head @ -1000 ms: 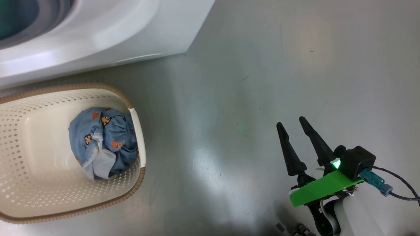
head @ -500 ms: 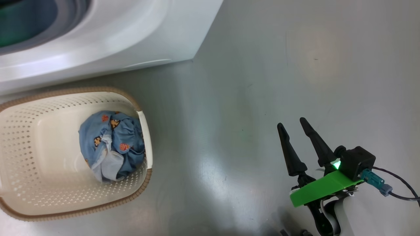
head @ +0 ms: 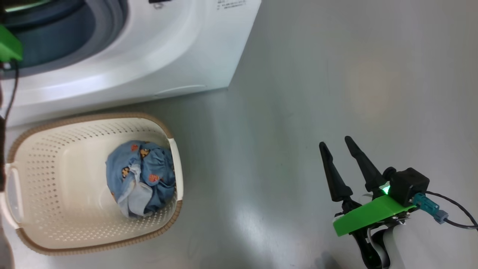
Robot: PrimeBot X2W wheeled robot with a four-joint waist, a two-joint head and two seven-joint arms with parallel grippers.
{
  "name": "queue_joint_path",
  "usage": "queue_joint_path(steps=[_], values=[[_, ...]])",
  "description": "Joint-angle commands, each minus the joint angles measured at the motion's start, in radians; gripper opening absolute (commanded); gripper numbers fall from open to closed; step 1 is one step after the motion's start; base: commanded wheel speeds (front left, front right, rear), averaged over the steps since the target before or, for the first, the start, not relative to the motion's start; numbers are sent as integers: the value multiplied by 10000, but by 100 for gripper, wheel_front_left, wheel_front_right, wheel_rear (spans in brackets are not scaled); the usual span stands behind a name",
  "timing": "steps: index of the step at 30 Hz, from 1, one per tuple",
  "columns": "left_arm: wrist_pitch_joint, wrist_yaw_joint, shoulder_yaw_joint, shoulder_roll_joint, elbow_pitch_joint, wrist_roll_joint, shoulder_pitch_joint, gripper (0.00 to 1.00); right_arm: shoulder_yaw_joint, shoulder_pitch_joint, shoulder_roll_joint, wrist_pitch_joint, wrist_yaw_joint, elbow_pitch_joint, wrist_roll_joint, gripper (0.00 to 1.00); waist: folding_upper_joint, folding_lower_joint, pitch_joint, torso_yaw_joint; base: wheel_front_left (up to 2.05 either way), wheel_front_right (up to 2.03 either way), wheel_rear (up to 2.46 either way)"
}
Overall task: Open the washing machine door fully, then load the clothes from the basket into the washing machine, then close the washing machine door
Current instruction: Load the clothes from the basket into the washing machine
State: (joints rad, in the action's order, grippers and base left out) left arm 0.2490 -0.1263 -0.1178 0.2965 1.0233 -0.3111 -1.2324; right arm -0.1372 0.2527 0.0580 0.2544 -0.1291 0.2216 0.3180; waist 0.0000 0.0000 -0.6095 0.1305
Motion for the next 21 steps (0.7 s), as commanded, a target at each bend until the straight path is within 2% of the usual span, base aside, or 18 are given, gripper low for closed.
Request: queue_joint_path(steps=[1,6,21], values=[[94,78,152,459,-273,-66,236,100,-152,-137,13,74,-16,-158,-51,100,0,0,245,-119,0,0,0],[120,109,240,393,-735,-148,898,100,-63,-235,36,74,-16,-181,-79,100,0,0,585,-251,0,0,0],[126,512,1106,184,-4533,-5,4396,100,-86,-659,126,74,-16,-255,-427,100,0,0,1844,-344,0,0,0]])
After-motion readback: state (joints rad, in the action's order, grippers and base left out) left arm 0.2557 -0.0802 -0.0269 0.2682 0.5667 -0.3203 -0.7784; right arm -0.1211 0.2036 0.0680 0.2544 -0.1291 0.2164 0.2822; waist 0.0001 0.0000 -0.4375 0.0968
